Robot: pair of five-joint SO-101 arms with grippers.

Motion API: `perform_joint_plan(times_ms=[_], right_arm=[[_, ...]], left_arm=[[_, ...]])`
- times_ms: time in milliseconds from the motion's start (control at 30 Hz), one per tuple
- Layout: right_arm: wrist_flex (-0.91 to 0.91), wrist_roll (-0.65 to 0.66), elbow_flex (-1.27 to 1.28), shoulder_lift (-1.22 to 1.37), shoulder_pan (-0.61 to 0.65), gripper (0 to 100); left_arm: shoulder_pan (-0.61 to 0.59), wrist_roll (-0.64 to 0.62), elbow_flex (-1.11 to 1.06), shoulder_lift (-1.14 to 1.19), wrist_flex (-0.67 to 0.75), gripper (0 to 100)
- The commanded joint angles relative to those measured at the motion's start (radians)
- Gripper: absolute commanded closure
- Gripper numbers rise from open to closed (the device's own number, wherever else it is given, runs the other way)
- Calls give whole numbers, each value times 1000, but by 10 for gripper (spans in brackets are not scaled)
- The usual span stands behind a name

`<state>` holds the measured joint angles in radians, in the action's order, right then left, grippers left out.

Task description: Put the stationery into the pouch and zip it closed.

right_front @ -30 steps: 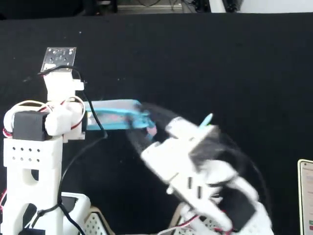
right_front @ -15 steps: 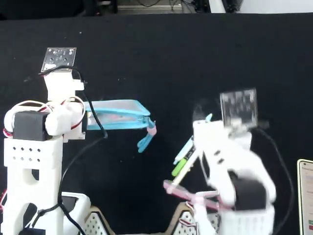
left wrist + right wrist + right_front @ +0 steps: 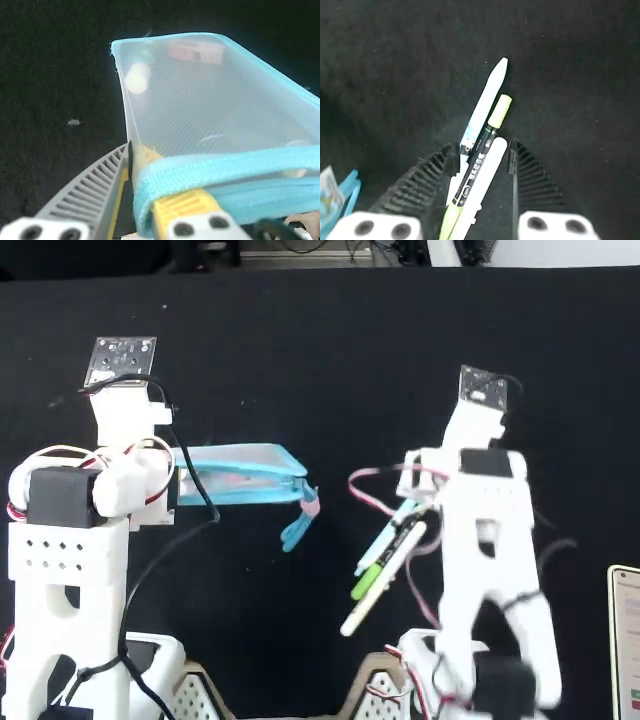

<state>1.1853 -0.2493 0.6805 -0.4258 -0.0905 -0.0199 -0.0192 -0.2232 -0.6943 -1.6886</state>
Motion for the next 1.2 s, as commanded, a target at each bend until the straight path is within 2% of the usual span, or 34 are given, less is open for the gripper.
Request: perform_joint_plan(times_ms=[0,133,667,833,967,1167], right_arm=[[-15,-54,-143,186,-15,846],[-15,-87,-228,337,-37,846],[-15,-74,-585,839,-32,855],[-14,135,-684,915,-29,992],[6,244,-730,924,-29,988],[31,278,-811,921,-29,988]], left_arm=[[5,5,10,-17,0,970],[5,5,10,-17,-2,970],[5,5,10,-17,-3,970],[5,5,10,-17,-3,970],[5,5,10,-17,0,970],[5,5,8,-17,0,970]])
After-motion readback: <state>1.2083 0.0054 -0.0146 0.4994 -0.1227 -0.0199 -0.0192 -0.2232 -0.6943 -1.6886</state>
